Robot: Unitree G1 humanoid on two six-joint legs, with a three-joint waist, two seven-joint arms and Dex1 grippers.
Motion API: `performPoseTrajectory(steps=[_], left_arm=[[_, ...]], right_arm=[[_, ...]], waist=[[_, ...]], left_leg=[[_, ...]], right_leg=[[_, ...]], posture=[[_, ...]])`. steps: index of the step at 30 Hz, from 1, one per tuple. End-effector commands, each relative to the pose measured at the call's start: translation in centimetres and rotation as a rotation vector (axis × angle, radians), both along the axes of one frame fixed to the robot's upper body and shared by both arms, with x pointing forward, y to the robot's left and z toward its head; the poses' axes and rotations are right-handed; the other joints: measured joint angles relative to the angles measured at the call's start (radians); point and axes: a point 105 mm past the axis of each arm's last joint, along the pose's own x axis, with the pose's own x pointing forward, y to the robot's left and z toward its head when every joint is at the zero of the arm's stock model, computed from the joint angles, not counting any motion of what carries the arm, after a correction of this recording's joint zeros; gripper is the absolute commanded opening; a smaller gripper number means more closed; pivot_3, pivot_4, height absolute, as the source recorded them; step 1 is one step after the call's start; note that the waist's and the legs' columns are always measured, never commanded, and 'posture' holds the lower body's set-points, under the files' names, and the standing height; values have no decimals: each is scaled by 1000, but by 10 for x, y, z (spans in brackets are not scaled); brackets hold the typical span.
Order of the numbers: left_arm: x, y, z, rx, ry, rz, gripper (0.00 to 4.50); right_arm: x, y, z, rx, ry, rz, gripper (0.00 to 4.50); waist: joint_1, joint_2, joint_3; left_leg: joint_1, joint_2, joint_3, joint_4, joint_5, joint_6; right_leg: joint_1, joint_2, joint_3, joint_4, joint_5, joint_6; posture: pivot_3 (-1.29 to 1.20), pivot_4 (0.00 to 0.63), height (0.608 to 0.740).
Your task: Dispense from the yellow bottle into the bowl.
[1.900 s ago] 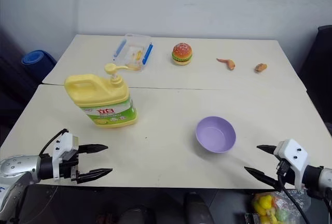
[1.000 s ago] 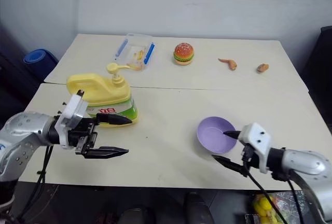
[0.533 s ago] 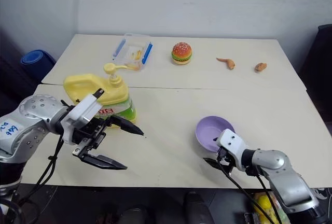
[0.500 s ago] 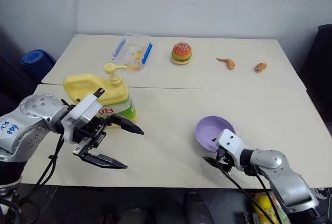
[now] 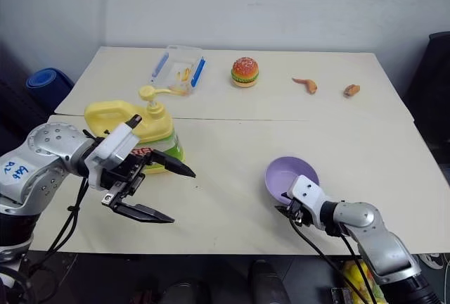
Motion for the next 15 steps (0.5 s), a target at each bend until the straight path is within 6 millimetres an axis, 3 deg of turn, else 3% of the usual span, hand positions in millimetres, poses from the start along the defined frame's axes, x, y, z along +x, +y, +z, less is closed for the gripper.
performPoseTrajectory(steps=[1,4,10,15], left_arm=[[0,-3,2,-10,-19,-14,4500],[0,-4,1,-15,-21,-15,4500],[4,-8,7,-57,-32,7,4500],[12,-6,24,-114,-58,63,4500]], right_arm=[[1,2,8,8,-43,19,1050],[0,2,7,5,-45,23,106],[4,3,12,-19,-75,43,40],[15,11,45,-67,-154,154,40]], waist=[[0,0,0],[-1,-1,0],[0,-1,-1],[-4,0,1]], left_leg=[[0,0,0,0,0,0],[0,0,0,1,0,0],[1,0,0,2,0,0],[0,0,0,5,0,0]], right_leg=[[0,0,0,0,0,0],[0,0,0,0,0,0],[1,0,0,1,0,0],[0,0,1,5,0,0]], posture=[[0,150,740],[0,150,740],[0,150,740],[0,150,740]])
